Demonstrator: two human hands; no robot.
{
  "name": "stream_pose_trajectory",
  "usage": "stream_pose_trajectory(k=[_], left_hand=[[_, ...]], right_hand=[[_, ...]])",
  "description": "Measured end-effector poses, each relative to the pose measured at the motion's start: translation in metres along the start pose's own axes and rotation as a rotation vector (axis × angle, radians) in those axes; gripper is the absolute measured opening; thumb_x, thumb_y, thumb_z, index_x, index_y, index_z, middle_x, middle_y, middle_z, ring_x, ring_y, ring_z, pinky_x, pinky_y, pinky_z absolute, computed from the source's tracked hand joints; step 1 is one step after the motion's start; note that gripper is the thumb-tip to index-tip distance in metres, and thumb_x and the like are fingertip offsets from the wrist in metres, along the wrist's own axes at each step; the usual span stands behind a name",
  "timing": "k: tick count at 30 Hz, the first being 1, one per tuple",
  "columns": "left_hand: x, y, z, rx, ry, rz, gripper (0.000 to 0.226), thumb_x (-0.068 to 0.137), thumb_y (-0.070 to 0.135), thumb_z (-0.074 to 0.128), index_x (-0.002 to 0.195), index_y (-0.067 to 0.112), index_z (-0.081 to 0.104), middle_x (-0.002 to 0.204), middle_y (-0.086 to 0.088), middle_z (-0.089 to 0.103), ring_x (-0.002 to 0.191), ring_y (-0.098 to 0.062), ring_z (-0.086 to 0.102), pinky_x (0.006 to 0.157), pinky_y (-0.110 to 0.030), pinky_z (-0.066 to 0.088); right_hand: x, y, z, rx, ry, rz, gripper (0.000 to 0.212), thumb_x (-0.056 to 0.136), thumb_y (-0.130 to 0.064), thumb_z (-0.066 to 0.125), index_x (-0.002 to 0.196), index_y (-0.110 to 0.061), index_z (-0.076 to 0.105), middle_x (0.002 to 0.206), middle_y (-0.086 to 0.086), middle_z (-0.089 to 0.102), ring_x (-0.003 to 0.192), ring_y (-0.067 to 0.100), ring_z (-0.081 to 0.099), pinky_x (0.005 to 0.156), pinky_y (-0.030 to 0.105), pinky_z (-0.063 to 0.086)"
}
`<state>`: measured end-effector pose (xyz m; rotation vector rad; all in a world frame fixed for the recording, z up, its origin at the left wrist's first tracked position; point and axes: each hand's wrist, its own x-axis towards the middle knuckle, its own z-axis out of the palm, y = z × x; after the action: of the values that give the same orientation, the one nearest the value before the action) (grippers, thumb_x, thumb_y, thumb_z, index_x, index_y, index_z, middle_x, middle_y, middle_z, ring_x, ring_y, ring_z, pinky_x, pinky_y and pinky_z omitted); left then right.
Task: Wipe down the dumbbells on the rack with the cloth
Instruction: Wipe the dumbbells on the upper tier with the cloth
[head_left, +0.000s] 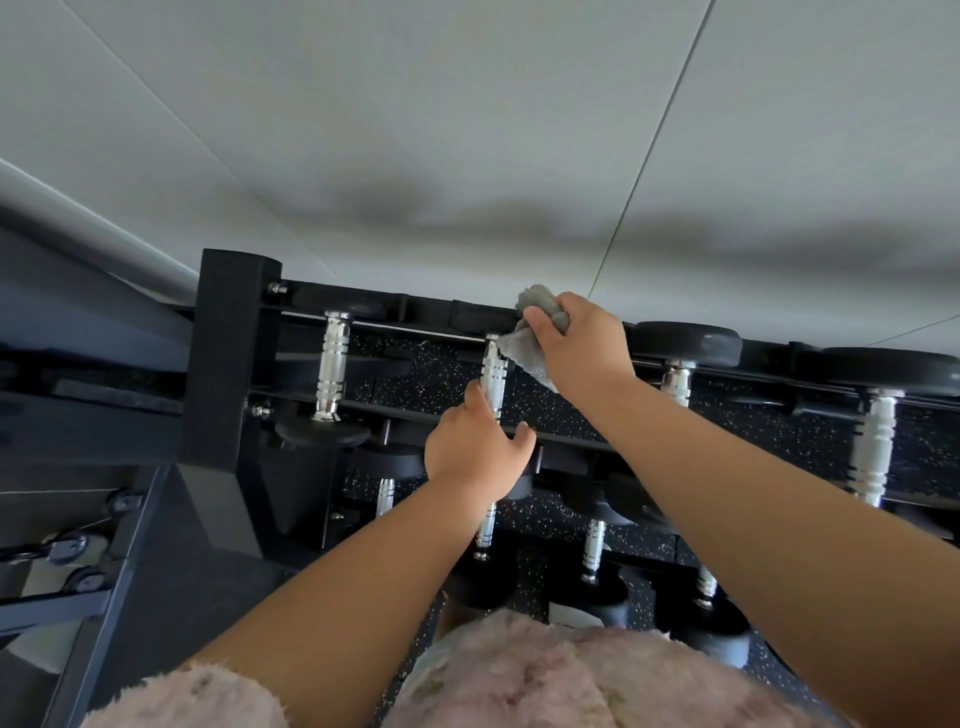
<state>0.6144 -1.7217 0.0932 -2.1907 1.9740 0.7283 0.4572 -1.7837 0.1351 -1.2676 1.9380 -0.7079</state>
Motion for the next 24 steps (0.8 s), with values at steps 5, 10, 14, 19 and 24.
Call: stream_pose_trajectory(k=[5,10,14,19,24], left_hand=[[0.001,0.000,0.002,-0.016,0.008,0.002,0.084,0.089,0.061,0.058,0.157,0.017,0.033,0.119,-0.005,0.066,0.111,-0.027,0.064,0.086,-0.040,0.056],[0.002,-0.005,0.000,-0.040,0.007,-0.004,0.069,0.085,0.060,0.056,0.140,0.019,0.046,0.101,0.001,0.064,0.092,-0.023,0.064,0.073,-0.038,0.053],[-0.002,0.000,0.001,-0.028,0.028,-0.010,0.069,0.085,0.060,0.057,0.142,0.022,0.045,0.101,0.001,0.064,0.091,-0.023,0.064,0.073,-0.039,0.056],[-0.002,0.003,0.002,-0.012,0.036,-0.018,0.068,0.085,0.062,0.056,0.140,0.024,0.044,0.100,0.002,0.063,0.090,-0.022,0.063,0.069,-0.037,0.053],[0.000,0.001,0.004,0.001,0.049,-0.011,0.064,0.088,0.058,0.057,0.140,0.023,0.045,0.102,0.001,0.064,0.092,-0.023,0.063,0.068,-0.037,0.050]], right_hand=[[-0.012,0.007,0.004,0.233,-0.340,0.164,0.032,0.099,-0.040,0.062,0.122,-0.026,0.044,0.109,-0.001,0.066,0.087,0.013,0.070,0.066,0.025,0.058],[-0.008,0.007,-0.005,-0.031,-0.301,0.072,0.035,0.100,-0.019,0.057,0.134,-0.016,0.050,0.103,-0.001,0.061,0.089,0.019,0.064,0.070,0.025,0.048],[-0.013,0.015,-0.016,0.090,-0.296,0.191,0.017,0.098,-0.015,0.051,0.113,-0.011,0.058,0.094,0.003,0.062,0.080,0.016,0.060,0.063,0.024,0.050],[-0.020,0.028,-0.012,0.107,-0.342,0.207,0.041,0.108,-0.035,0.045,0.143,-0.015,0.039,0.117,0.008,0.062,0.094,0.019,0.062,0.078,0.034,0.052],[-0.023,0.032,-0.019,0.101,-0.493,0.107,0.038,0.109,-0.031,0.047,0.146,-0.025,0.039,0.095,0.001,0.060,0.074,0.011,0.056,0.062,0.030,0.047]])
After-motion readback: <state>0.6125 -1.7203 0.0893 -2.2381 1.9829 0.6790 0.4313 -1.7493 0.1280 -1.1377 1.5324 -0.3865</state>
